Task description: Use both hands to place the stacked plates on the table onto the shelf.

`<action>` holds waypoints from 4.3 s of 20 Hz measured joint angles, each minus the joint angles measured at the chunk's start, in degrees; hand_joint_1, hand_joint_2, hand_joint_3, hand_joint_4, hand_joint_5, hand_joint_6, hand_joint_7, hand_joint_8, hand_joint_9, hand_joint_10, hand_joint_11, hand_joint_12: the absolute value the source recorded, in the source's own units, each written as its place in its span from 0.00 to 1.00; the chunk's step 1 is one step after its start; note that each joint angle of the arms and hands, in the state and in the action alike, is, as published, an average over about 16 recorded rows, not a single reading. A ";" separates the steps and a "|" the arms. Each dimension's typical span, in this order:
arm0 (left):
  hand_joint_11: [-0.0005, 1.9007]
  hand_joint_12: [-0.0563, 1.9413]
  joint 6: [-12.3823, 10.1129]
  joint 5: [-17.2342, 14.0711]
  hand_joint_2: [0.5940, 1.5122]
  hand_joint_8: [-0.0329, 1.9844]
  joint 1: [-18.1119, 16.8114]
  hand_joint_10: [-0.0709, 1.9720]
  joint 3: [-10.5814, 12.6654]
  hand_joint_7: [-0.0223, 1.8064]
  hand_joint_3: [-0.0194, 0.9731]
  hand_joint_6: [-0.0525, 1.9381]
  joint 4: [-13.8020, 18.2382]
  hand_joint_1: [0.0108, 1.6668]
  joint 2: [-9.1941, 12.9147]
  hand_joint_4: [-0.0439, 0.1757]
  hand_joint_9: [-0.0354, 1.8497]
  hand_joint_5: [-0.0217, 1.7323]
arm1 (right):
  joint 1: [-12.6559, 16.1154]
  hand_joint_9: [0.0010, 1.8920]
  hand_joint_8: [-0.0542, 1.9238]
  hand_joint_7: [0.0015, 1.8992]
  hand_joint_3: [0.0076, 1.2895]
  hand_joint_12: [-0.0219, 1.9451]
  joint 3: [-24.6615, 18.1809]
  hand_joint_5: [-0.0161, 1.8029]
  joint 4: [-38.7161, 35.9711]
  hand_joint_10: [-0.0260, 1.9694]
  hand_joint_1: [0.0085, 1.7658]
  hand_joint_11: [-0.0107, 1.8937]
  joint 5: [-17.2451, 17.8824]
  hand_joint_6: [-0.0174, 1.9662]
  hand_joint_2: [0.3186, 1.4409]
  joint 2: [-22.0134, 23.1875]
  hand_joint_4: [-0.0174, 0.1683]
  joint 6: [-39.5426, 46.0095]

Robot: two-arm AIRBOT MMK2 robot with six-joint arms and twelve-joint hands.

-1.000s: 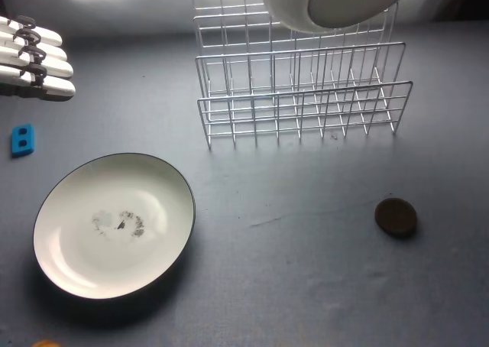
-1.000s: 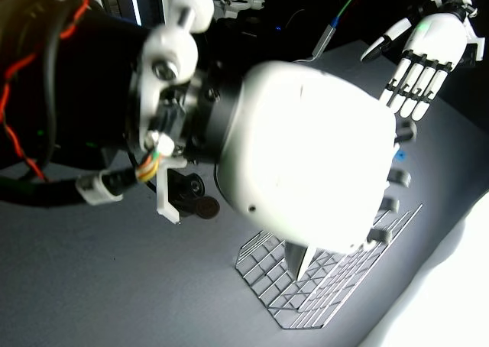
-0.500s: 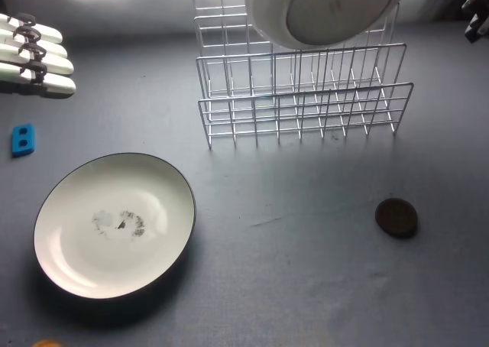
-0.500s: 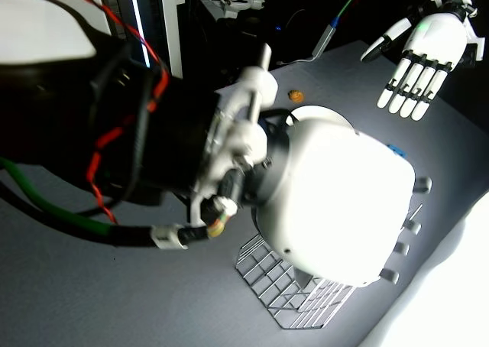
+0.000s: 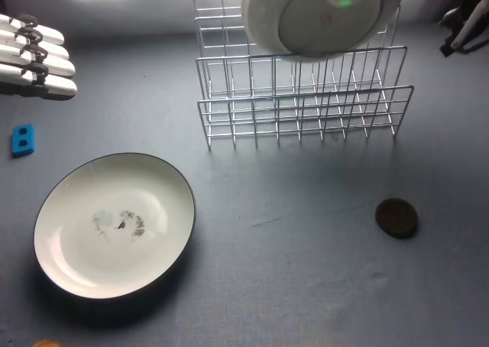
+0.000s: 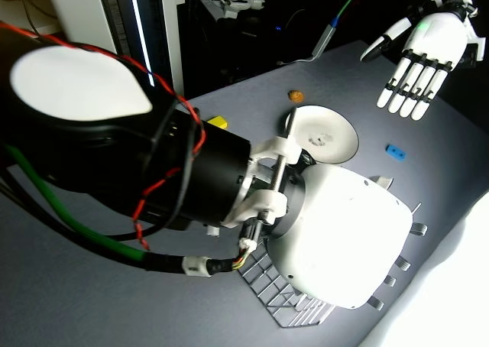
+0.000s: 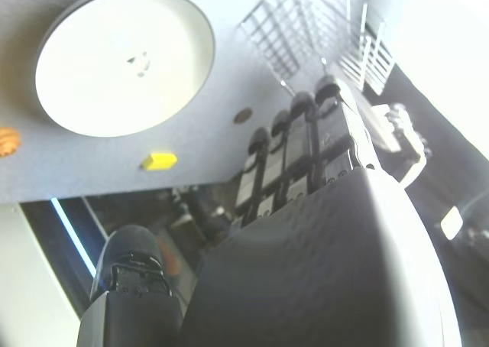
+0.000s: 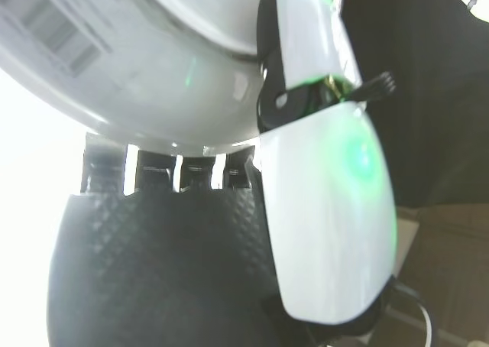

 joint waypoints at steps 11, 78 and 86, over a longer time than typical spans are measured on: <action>0.01 0.03 0.97 0.00 0.59 0.01 1.10 0.04 -1.48 0.02 0.04 0.04 1.20 0.01 -0.03 0.20 0.03 0.02 | -3.51 0.62 0.44 0.56 0.00 0.62 1.93 0.53 0.30 0.20 0.74 0.44 -0.26 0.48 0.61 -2.22 0.13 -0.51; 0.01 0.03 10.42 7.49 0.60 0.01 22.34 0.03 -0.63 0.02 0.04 0.04 -1.18 0.01 -6.26 0.20 0.02 0.02 | 3.27 0.02 0.76 0.05 0.00 0.90 -9.51 0.10 0.64 0.82 0.60 0.01 0.77 0.52 0.60 3.97 0.08 -21.14; 0.01 0.03 8.75 7.94 0.60 0.01 24.86 0.02 -0.05 0.02 0.04 0.04 -2.47 0.01 -6.75 0.20 0.01 0.02 | 5.91 0.03 0.69 0.05 0.00 0.82 -21.21 0.08 5.43 0.75 0.60 0.02 1.27 0.47 0.57 9.72 0.09 -40.70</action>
